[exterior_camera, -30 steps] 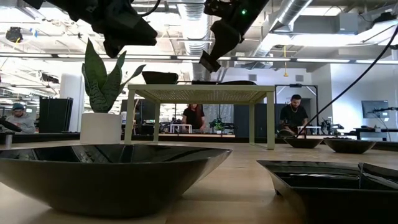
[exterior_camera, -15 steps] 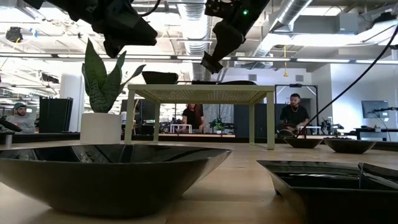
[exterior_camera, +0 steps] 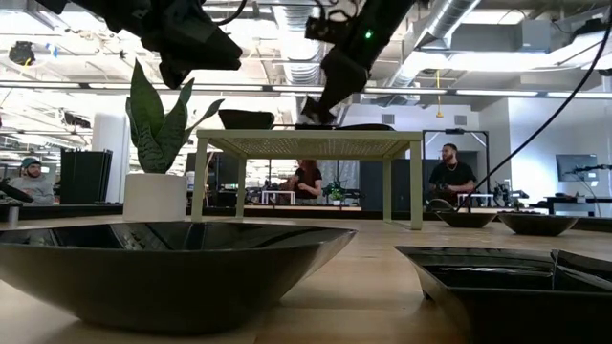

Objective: Pick & Place Mini shaped plates
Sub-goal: Stack the square plate on top of the other square plate on the shelf

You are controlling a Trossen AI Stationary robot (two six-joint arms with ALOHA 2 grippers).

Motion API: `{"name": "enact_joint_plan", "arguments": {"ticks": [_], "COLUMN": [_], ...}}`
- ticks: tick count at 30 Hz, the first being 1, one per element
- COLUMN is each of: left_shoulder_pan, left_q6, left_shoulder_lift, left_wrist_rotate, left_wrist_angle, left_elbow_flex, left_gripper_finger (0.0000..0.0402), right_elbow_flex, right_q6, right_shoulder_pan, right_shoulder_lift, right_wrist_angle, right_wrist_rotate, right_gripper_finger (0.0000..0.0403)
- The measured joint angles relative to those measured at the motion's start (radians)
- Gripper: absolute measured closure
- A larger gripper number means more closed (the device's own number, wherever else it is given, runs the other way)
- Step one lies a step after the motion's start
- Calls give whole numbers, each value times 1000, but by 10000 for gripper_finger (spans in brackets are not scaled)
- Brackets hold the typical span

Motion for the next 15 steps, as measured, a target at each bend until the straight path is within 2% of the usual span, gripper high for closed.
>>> {"name": "enact_joint_plan", "arguments": {"ticks": [6,15], "left_shoulder_pan": [0,0], "left_q6": [0,0], "left_shoulder_lift": [0,0], "left_wrist_rotate": [0,0], "left_wrist_angle": [4,10], "left_elbow_flex": [0,0], "left_gripper_finger": [309,309], "right_elbow_flex": [1,1], "right_q6": [-81,-101], "right_shoulder_pan": [19,17], "right_shoulder_lift": [54,58], "right_wrist_angle": [11,14], "right_wrist_rotate": [141,128], "right_gripper_finger": [403,397]}}
